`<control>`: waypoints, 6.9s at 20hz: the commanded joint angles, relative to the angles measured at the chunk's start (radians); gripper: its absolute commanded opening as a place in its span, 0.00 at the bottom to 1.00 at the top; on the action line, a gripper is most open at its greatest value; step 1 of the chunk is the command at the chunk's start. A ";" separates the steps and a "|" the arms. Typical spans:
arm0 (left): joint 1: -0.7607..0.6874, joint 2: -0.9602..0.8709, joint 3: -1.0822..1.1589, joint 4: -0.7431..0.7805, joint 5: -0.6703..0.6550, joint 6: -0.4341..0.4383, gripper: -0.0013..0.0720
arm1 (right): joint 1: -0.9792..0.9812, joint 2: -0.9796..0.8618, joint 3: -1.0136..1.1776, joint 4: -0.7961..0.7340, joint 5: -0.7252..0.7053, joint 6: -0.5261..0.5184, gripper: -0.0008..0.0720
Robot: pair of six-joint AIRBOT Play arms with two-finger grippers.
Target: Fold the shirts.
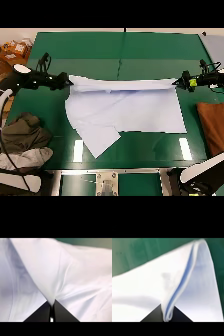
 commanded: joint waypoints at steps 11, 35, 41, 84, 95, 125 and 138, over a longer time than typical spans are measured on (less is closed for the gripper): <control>-0.071 -0.002 -0.046 0.062 -0.158 -0.039 0.06 | -0.021 -0.001 -0.020 -0.118 0.216 0.118 0.17; -0.307 0.747 -0.883 0.227 -0.013 -0.409 0.70 | -0.191 0.939 -1.157 -0.269 0.007 0.228 0.77; -0.477 0.715 -0.950 0.182 0.328 -0.494 0.68 | -0.191 0.938 -1.241 -0.241 -0.193 0.315 0.77; -0.310 0.125 -0.047 0.352 0.107 -0.245 0.06 | 0.119 0.385 -0.537 0.058 -0.466 0.204 0.09; -0.119 0.056 0.143 0.366 -0.026 -0.291 0.95 | -0.131 0.131 -0.146 -0.043 -0.156 -0.098 0.70; -0.668 -0.182 0.154 0.043 0.290 -0.165 0.06 | 0.031 0.414 0.103 0.053 0.470 -0.033 0.03; -0.784 -0.433 0.468 -0.010 0.045 -0.201 0.06 | 0.148 0.546 0.040 0.062 0.467 0.023 0.03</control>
